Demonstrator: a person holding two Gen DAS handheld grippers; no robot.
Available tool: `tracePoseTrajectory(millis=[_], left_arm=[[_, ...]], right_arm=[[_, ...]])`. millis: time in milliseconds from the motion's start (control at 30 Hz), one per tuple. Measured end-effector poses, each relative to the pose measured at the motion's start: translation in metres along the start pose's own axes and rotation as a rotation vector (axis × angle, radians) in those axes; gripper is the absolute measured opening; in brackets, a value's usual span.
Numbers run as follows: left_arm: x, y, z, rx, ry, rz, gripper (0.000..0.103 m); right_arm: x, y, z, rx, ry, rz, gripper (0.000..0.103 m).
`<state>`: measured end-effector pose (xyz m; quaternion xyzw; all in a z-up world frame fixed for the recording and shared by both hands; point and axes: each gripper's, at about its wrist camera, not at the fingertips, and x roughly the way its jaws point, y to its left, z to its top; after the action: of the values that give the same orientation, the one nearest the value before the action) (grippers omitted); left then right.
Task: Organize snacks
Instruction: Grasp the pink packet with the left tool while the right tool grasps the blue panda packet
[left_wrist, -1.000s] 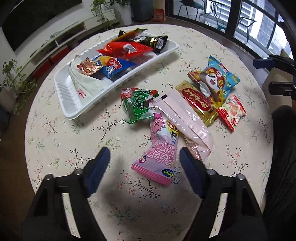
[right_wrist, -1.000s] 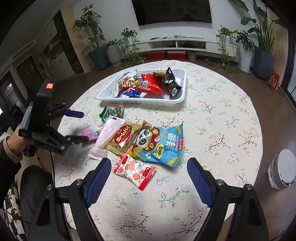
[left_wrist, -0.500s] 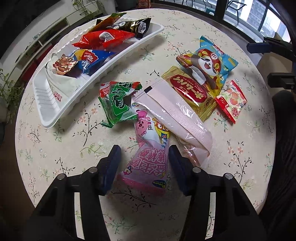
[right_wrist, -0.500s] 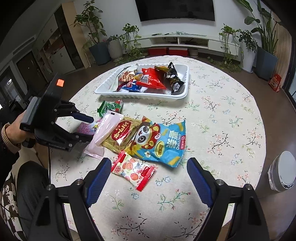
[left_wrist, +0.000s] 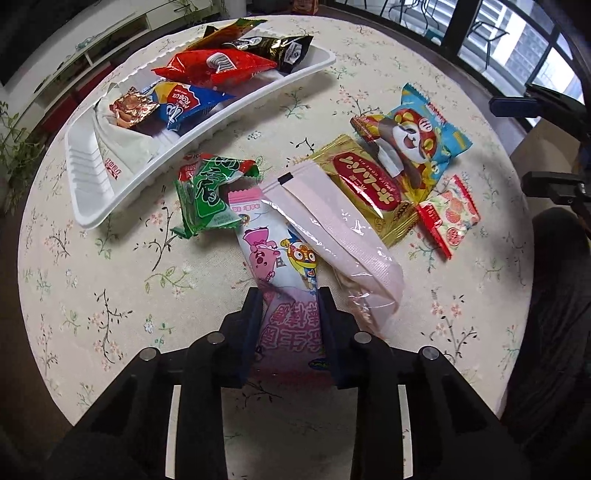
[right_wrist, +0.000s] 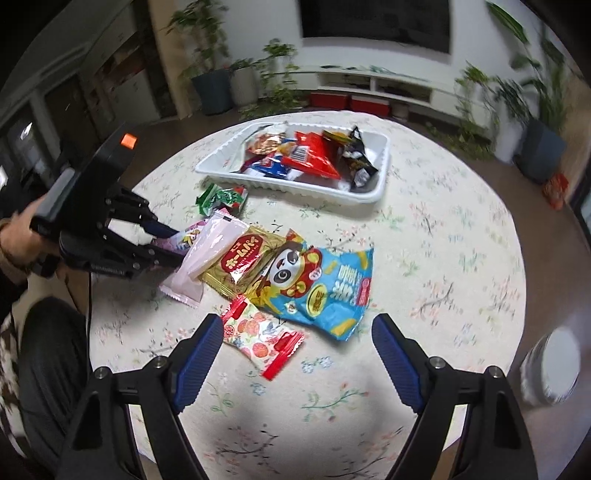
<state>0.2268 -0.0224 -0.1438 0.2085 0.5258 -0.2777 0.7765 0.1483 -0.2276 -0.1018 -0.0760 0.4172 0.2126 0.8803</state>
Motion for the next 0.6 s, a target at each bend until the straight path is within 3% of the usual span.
tracePoseTrajectory(millis=[267,600], left_arm=[[-0.025,0.009,-0.03,-0.145,-0.091,-0.037,0.026],[-0.024,0.008,-0.06,-0.222,-0.119,-0.061,0.025]], right_arm=[[0.015,0.008,0.027,-0.355,0.1,0.057,0.084],[0.065,0.008,0.047,-0.5,0.253,0.114,0.084]])
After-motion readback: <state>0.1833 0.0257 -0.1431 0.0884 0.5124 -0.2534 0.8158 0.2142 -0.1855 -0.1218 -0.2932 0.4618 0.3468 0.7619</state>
